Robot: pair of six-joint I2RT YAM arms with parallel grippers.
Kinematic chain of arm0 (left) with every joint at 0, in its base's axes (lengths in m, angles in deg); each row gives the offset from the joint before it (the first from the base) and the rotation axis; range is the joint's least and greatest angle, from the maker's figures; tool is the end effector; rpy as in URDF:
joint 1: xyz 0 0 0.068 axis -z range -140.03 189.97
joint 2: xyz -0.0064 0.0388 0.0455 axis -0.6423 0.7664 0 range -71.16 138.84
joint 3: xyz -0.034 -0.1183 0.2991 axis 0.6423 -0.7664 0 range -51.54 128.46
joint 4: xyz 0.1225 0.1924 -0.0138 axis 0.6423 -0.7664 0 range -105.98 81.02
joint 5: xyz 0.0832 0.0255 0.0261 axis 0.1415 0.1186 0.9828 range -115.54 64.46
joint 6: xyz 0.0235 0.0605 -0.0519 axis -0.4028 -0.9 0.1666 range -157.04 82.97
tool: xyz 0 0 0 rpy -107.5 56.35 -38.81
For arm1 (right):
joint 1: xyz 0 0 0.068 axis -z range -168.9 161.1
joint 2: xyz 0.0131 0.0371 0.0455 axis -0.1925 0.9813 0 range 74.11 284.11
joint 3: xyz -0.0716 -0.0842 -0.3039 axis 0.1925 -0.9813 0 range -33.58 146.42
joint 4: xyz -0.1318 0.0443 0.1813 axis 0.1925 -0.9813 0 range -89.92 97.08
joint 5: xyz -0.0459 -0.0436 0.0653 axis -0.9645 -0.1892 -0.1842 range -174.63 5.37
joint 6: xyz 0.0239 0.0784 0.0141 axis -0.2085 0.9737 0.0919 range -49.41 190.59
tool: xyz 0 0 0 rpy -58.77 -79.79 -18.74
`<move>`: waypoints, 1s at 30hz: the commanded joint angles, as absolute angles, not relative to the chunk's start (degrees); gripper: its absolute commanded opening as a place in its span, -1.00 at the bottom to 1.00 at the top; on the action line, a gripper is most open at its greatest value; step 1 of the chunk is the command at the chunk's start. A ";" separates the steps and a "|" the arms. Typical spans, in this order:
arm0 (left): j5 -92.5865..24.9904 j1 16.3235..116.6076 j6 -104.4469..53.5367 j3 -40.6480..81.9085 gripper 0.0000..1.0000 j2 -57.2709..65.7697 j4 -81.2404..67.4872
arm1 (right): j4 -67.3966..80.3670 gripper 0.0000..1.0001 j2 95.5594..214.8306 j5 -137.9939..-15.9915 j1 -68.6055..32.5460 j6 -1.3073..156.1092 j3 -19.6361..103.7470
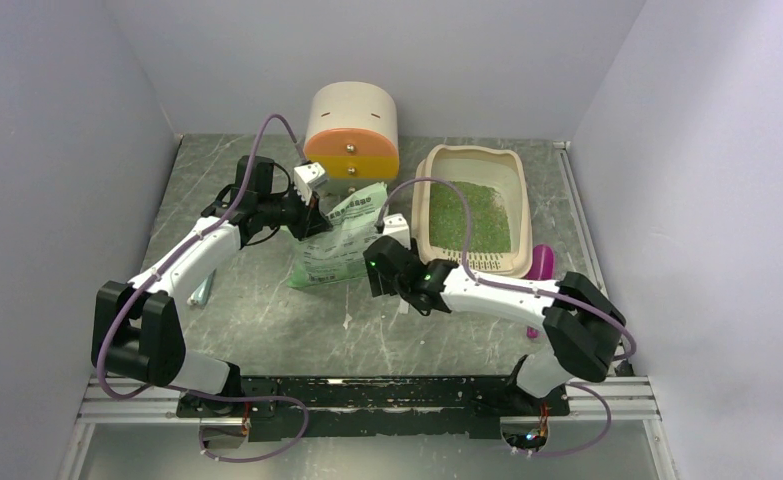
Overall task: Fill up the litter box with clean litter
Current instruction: Move the clamp to the center of the board.
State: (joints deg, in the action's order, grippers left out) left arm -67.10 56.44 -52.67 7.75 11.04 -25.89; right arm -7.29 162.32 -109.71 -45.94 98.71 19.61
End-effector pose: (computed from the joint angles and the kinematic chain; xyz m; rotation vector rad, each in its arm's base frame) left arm 0.2662 -0.1291 0.3182 0.9606 1.9586 -0.8224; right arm 0.1929 0.2409 0.2521 -0.3960 2.3040 0.2019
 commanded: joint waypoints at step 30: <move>-69.09 57.90 -50.31 4.66 -0.90 10.59 -24.30 | -6.22 -0.43 163.79 -115.92 -40.86 107.07 16.40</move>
State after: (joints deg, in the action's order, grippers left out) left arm -65.68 56.63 -51.36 6.41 11.01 -23.35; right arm -7.27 163.26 -114.26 -41.68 107.49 15.11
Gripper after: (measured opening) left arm 0.078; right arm 0.269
